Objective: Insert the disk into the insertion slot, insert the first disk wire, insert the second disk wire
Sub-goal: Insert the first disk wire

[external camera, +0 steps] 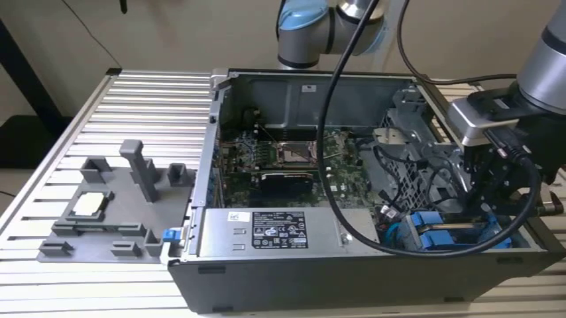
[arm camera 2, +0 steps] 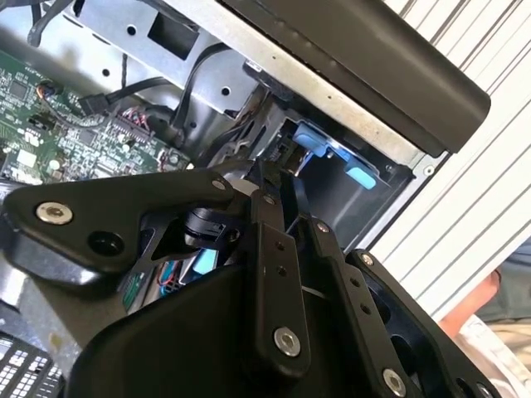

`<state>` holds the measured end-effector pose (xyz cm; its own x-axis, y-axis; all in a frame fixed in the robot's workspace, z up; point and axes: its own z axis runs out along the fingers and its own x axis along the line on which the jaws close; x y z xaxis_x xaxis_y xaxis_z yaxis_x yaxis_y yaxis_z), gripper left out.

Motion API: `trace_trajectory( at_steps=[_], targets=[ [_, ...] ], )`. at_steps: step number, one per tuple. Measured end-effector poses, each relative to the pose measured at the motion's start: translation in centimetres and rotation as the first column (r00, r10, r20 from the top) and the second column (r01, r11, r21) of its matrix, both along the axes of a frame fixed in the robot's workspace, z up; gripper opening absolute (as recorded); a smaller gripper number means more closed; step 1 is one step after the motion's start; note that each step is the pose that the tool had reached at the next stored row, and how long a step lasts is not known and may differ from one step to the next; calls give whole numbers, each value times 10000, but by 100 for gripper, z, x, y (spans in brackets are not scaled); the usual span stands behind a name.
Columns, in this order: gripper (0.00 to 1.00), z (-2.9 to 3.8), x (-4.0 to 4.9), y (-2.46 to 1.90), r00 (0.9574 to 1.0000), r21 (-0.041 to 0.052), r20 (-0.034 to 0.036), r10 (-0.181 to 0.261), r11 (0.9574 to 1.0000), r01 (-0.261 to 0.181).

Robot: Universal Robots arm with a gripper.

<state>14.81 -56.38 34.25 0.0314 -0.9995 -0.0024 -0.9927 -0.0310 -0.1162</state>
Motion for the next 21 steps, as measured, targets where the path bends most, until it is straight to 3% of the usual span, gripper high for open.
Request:
trace_trajectory(
  at_steps=[21],
  targets=[
    [19, -46, 25, 27, 9996, -1, -9, -288, 9996, 288]
  ],
)
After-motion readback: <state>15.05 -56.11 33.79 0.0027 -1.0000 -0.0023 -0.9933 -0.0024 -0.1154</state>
